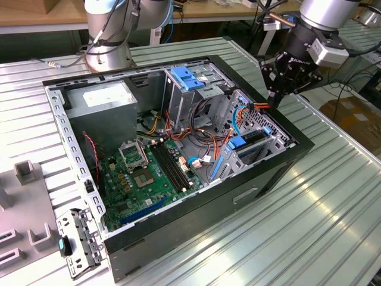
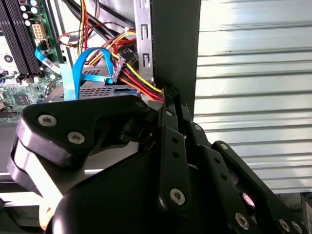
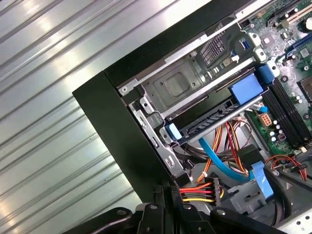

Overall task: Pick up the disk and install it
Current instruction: 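Insert the first disk wire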

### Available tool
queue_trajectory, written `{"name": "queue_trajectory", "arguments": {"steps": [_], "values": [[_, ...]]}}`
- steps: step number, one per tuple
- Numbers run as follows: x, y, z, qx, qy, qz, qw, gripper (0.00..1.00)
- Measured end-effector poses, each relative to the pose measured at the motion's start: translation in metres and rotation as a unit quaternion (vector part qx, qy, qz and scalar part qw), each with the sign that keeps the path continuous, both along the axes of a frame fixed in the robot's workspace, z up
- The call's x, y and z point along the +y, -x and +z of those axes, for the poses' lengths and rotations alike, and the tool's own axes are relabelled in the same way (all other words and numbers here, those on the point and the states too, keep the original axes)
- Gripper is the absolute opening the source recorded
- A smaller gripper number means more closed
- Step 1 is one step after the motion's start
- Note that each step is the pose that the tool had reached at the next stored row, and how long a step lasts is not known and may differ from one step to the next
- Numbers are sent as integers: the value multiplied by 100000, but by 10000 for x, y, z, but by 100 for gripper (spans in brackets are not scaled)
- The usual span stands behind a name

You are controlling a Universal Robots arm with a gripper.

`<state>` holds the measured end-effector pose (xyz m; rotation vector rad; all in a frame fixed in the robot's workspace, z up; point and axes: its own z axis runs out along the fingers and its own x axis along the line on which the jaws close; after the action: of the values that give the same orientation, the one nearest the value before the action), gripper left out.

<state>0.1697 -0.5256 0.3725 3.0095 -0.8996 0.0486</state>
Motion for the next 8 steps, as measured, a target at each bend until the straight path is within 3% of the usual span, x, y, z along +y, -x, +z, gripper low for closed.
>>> {"name": "queue_trajectory", "arguments": {"steps": [4,8], "values": [[-1,37,-1,-5,14,-913,99996,16],[-1,37,-1,-3,25,-4423,99902,16]]}}
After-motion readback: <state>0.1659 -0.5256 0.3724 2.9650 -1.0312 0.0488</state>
